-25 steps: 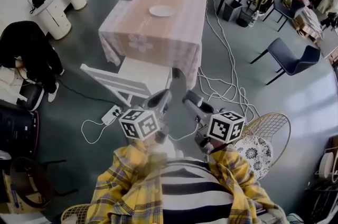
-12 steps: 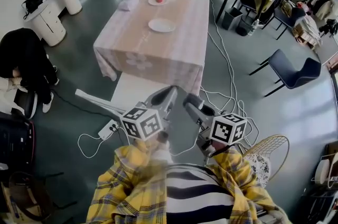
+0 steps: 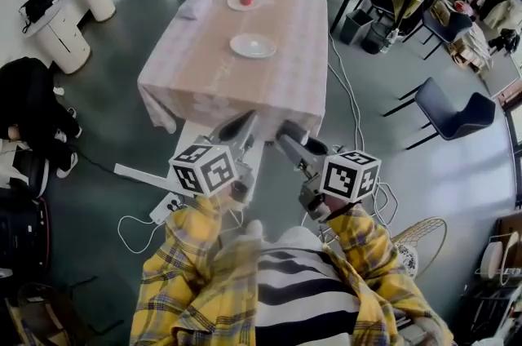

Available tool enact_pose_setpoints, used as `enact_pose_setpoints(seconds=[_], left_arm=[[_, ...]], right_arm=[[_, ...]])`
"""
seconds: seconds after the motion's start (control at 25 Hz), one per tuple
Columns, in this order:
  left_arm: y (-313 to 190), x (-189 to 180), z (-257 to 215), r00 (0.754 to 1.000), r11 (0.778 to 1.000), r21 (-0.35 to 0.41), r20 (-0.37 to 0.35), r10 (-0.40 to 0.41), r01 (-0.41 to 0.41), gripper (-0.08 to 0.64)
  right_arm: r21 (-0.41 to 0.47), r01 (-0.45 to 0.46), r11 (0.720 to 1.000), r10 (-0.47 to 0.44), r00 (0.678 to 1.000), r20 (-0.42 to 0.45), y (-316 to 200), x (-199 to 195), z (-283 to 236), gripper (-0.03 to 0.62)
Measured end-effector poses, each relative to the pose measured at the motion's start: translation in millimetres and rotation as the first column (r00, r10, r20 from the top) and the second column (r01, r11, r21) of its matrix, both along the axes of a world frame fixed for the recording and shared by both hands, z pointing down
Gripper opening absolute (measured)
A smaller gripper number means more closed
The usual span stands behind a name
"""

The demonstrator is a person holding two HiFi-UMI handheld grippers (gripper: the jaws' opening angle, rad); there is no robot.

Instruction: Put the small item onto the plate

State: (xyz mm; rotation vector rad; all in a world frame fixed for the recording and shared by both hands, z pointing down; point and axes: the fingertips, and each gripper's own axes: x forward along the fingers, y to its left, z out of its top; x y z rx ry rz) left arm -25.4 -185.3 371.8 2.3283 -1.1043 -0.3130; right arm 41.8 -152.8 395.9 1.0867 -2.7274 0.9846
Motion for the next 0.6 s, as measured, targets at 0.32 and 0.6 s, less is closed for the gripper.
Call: enact_pose_setpoints(seconds=[0.32,0.6], left_arm=[[-38,-15,14,0.999,0.999,-0.024,0.012,-0.037,0.037,-0.012],[-78,-20,30,0.996,0.995,-0.054,0.015,-0.084,0.085,-0.012]], right_arm=[[0.005,0.017,1.000,-0.017,1.000,-0.011,-48,-16,-8,0.104],[-0.007,0.063,0.998,-0.063,0.998,-0.008,-102,-26,-2,0.104]])
